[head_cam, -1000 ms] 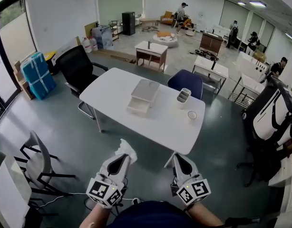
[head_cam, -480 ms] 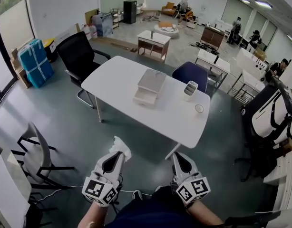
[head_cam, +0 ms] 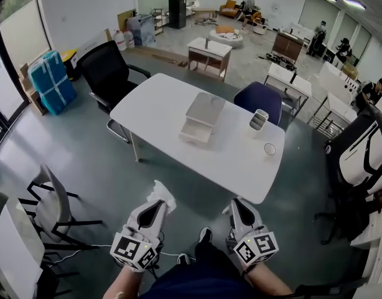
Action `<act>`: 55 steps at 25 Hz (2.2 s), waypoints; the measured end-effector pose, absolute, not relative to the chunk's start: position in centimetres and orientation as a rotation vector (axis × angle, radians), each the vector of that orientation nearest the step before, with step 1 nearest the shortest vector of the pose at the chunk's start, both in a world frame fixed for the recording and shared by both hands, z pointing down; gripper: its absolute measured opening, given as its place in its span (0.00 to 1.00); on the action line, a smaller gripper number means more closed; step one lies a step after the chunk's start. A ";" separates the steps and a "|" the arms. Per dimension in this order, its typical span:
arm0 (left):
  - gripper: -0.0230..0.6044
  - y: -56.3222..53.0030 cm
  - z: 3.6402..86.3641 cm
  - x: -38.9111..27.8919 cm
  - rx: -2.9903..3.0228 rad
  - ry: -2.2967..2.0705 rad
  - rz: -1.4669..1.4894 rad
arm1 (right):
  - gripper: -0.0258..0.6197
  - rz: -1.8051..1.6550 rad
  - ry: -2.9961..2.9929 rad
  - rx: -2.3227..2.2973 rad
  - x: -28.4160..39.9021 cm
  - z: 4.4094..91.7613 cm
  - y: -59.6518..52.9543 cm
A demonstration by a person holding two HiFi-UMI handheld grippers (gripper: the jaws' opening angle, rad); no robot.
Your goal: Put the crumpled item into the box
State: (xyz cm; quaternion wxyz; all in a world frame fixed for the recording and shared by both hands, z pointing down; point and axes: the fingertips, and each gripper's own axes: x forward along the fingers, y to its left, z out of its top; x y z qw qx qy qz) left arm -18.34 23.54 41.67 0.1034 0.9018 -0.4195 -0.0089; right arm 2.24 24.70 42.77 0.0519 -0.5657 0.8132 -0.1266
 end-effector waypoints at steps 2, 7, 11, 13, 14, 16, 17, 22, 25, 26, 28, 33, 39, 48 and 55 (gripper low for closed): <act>0.06 21.8 41.7 -17.7 2.653 -1.262 -0.017 | 0.04 -0.417 2.479 -1.703 3.0 43.4 22.9; 0.06 17.0 41.8 -15.5 2.632 -1.304 -0.006 | 0.04 -0.465 2.508 -1.657 5.0 44.5 17.6; 0.06 14.1 41.6 -13.1 2.606 -1.321 -0.001 | 0.04 -0.506 2.520 -1.618 6.6 44.9 13.7; 0.06 12.8 41.5 -12.3 2.605 -1.332 0.012 | 0.04 -0.520 2.527 -1.596 7.2 45.0 12.2; 0.06 12.2 41.4 -12.0 2.602 -1.342 0.016 | 0.04 -0.526 2.532 -1.586 7.4 45.1 11.6; 0.06 11.1 41.2 -11.6 2.596 -1.361 0.015 | 0.04 -0.534 2.540 -1.568 7.9 45.2 10.4; 0.06 10.6 41.0 -11.3 2.598 -1.369 0.014 | 0.04 -0.536 2.541 -1.560 8.2 45.2 9.8; 0.06 8.7 40.2 -9.3 2.616 -1.393 0.010 | 0.04 -0.546 2.552 -1.527 9.7 45.0 7.2; 0.06 7.9 40.3 -9.1 2.600 -1.412 0.014 | 0.04 -0.565 2.562 -1.523 9.8 45.4 6.1; 0.06 7.7 40.5 -9.2 2.592 -1.417 0.017 | 0.04 -0.571 2.564 -1.520 9.8 45.5 5.8; 0.06 7.3 40.7 -9.4 2.577 -1.428 0.024 | 0.04 -0.582 2.565 -1.510 9.7 45.8 5.2; 0.06 5.6 41.0 -10.1 2.564 -1.434 0.034 | 0.04 -0.603 2.572 -1.504 9.0 46.1 3.7; 0.06 1.0 41.7 -10.7 2.586 -1.364 0.028 | 0.04 -0.600 2.530 -1.590 8.9 46.3 0.3; 0.06 -8.9 41.9 -13.4 2.661 -1.193 0.016 | 0.04 -0.575 2.442 -1.730 5.7 46.0 -7.5; 0.06 -14.8 42.6 -14.9 2.698 -1.037 0.016 | 0.04 -0.554 2.365 -1.875 3.9 46.0 -11.1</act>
